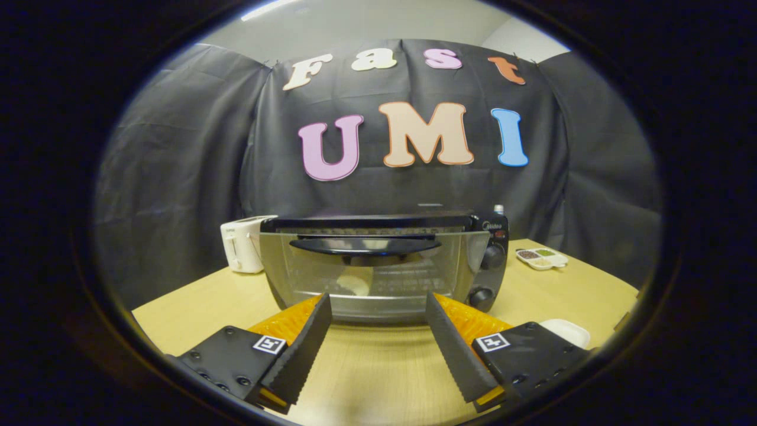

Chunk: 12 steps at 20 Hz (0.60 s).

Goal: Open the toaster oven, put the food inside, and close the toaster oven door.

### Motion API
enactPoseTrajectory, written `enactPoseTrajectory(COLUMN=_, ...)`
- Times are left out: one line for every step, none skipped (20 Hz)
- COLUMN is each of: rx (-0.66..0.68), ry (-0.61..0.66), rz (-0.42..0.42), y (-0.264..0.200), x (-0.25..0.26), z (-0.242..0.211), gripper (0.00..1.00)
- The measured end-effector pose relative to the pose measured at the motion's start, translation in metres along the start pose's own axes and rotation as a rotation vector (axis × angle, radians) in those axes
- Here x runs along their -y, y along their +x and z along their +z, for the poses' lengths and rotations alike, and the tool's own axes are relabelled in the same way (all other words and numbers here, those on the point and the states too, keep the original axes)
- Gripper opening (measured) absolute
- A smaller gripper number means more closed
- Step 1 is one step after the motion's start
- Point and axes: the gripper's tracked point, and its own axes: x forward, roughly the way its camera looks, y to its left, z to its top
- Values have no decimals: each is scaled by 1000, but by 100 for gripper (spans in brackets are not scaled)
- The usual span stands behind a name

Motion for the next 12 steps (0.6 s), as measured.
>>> enactPoseTrajectory(rx=9, ry=-2, rz=-3, y=7, x=1, z=5, gripper=98)
enactPoseTrajectory(rx=17, ry=-6, rz=-5, y=13, x=1, z=10, gripper=98)
enactPoseTrajectory(rx=26, ry=-7, rz=-7, y=20, x=1, z=15, gripper=98)
enactPoseTrajectory(rx=37, ry=-5, rz=-6, y=26, x=1, z=21, gripper=98)
enactPoseTrajectory(rx=43, ry=-4, rz=-7, y=33, x=0, z=25, gripper=98)
enactPoseTrajectory(rx=49, ry=0, rz=-7, y=39, x=-1, z=30, gripper=98)
enactPoseTrajectory(rx=55, ry=5, rz=-7, y=44, x=0, z=33, gripper=98)
enactPoseTrajectory(rx=59, ry=6, rz=-9, y=49, x=0, z=37, gripper=98)
enactPoseTrajectory(rx=59, ry=10, rz=11, y=51, x=-4, z=38, gripper=98)
enactPoseTrajectory(rx=59, ry=18, rz=24, y=44, x=-9, z=38, gripper=98)
enactPoseTrajectory(rx=58, ry=16, rz=27, y=54, x=-11, z=38, gripper=98)
enactPoseTrajectory(rx=69, ry=5, rz=24, y=54, x=-11, z=40, gripper=98)
